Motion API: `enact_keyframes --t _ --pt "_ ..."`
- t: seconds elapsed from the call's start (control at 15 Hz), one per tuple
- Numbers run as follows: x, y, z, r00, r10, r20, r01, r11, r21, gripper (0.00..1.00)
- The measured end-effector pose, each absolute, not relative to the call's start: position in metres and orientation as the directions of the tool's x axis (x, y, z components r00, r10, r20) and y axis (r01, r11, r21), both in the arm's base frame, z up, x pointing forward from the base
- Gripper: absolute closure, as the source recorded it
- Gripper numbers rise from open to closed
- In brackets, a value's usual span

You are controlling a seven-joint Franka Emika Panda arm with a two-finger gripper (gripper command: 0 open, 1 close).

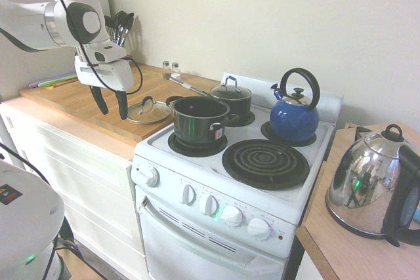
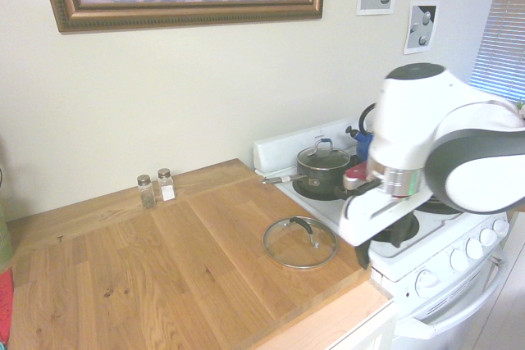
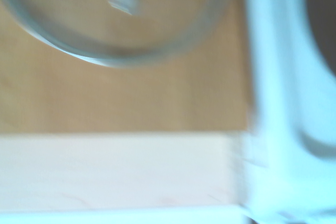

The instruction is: Cover the lid of the pot

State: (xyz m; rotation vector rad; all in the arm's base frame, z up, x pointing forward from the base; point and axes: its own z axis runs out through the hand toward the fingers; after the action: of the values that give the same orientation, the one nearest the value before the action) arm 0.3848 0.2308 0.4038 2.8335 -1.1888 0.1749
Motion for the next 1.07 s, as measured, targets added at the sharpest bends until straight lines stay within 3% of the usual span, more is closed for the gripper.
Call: enact_keyframes --t 0.53,1.07 --pt "0.501 0.259 0.4 0.685 -0.722 0.098 -0.726 -0.688 0.005 0.0" --pt "0.544 0.254 0.384 0.727 -0.676 0.124 -0.681 -0.732 -0.002 0.0"
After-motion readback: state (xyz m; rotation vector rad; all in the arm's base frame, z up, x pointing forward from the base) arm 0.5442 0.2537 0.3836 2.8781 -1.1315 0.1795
